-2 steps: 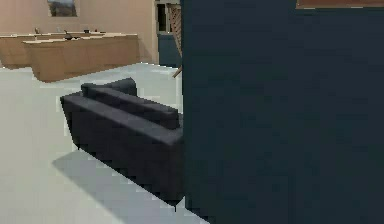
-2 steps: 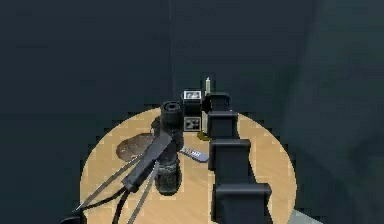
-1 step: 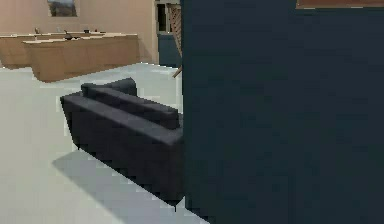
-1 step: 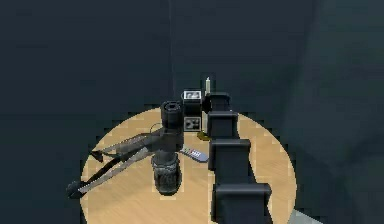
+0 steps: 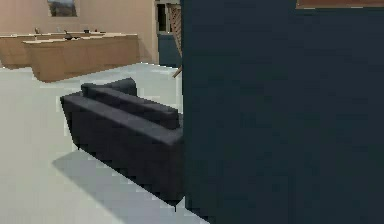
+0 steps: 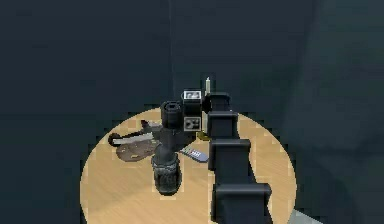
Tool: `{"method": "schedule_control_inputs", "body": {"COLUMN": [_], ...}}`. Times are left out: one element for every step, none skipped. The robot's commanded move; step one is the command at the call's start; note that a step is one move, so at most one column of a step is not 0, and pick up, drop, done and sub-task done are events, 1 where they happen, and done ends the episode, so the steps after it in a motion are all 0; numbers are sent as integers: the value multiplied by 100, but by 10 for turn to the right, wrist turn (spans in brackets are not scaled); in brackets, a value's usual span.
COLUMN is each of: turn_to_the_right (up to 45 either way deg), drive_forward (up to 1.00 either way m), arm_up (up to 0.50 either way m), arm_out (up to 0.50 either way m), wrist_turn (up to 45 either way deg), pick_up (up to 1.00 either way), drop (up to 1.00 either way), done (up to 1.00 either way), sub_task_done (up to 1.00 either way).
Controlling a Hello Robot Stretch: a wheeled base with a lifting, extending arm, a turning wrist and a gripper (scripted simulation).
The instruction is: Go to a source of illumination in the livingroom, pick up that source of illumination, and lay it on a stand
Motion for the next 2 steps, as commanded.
{"method": "schedule_control_inputs", "body": {"turn_to_the_right": [0, 0], "drive_forward": [0, 0], "arm_up": [0, -30], "arm_out": [0, 0], "wrist_turn": [240, 0], "pick_up": [0, 0], "drop": [0, 0], "done": [0, 0], "sub_task_done": [0, 0]}}
